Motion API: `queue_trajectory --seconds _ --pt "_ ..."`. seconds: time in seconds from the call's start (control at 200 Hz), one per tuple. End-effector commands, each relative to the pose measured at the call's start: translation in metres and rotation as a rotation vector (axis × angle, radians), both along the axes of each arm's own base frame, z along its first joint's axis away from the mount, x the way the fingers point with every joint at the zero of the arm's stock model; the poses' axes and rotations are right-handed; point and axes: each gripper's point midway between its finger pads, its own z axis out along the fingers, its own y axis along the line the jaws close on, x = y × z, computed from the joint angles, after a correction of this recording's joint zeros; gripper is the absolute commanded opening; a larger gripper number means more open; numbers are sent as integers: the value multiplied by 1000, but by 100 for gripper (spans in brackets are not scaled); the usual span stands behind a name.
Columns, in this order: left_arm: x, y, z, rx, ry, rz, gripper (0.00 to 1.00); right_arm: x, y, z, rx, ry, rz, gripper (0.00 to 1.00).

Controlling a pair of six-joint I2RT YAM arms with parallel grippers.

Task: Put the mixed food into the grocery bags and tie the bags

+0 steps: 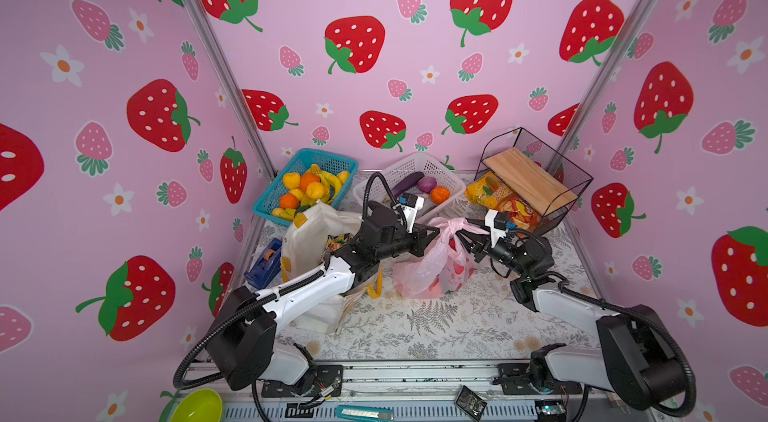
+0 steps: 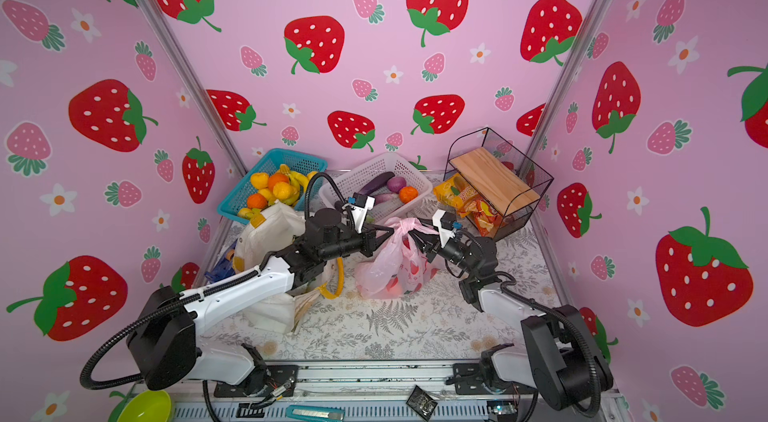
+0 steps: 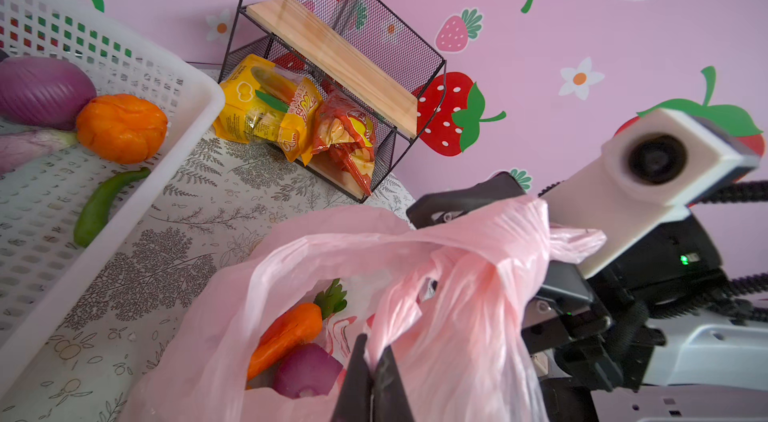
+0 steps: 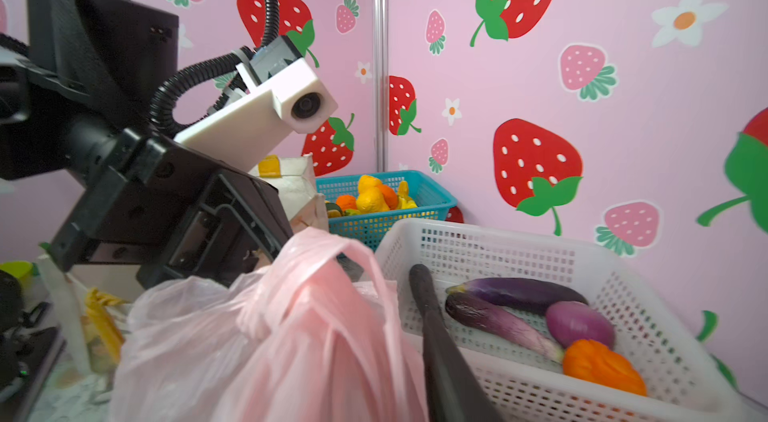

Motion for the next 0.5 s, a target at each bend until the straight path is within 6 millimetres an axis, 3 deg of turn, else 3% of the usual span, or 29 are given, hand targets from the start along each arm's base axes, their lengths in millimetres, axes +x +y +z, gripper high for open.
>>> queue_trajectory --seconds 0.0,0.09,0.2,0.325,0.495 --pt "2 4 6 -8 -33 20 0 7 -11 -9 -38 20 -95 46" --pt "2 5 7 -5 -39 25 0 8 -21 -14 -60 47 -155 51" --pt "2 6 8 -1 -45 24 0 9 -39 -22 -71 96 -265 64" --pt "1 4 9 -1 -44 16 0 3 -59 -29 -59 133 -359 69" --pt "2 3 8 -2 -39 11 0 -17 -63 -6 -46 75 -336 70"
